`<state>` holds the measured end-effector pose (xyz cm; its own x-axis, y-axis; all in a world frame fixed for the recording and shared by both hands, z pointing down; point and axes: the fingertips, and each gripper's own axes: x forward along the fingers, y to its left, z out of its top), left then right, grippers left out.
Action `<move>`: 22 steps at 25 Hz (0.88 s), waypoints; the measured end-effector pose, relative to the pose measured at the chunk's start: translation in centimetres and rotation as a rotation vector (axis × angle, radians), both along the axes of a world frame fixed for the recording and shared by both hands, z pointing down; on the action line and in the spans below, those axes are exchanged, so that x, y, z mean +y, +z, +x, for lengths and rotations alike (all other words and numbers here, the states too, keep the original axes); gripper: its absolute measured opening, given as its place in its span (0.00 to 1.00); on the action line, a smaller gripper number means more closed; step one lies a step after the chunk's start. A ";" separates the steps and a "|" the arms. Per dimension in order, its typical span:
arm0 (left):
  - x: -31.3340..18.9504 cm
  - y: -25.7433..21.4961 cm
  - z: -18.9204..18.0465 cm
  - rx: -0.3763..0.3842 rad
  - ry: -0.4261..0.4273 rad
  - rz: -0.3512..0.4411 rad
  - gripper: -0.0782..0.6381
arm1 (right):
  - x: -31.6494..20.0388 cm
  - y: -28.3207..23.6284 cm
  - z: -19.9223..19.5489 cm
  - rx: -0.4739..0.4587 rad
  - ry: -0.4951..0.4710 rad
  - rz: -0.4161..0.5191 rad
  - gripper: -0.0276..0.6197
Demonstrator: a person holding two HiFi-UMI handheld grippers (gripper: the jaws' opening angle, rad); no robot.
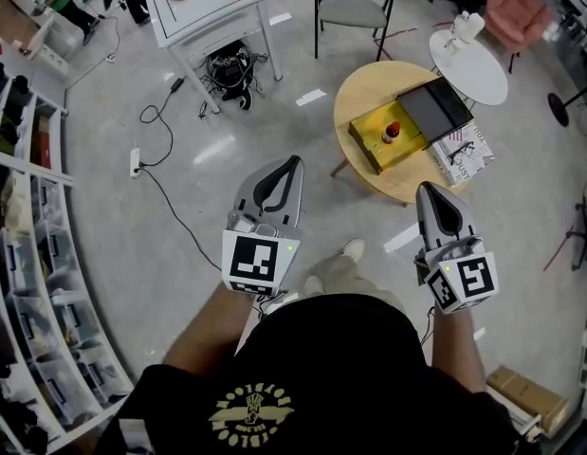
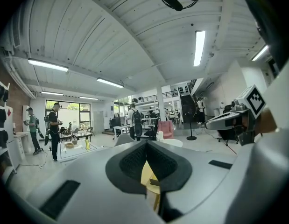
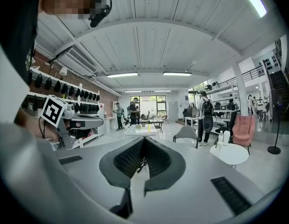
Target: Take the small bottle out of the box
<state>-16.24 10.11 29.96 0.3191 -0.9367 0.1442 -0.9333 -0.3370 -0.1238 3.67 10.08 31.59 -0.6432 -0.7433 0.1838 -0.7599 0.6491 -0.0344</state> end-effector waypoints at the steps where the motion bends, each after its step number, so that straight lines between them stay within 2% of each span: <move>1: -0.5 0.0 0.0 -0.001 -0.001 0.001 0.13 | -0.5 0.0 0.0 0.000 -0.002 0.000 0.06; 9: -4.5 1.0 0.3 -0.003 0.010 -0.028 0.13 | -4.1 0.9 -0.3 0.004 -0.010 -0.024 0.06; 19: -9.4 1.0 3.2 -0.031 0.044 -0.031 0.13 | -8.3 0.9 2.6 -0.004 0.031 -0.025 0.06; 22: -10.9 1.3 4.3 -0.003 0.060 -0.033 0.13 | -9.4 1.2 3.4 -0.003 0.040 -0.029 0.06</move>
<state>-11.94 -0.78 31.25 0.3741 -0.9106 0.1759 -0.9109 -0.3964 -0.1143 7.07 0.67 32.75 -0.6134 -0.7630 0.2037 -0.7853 0.6166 -0.0550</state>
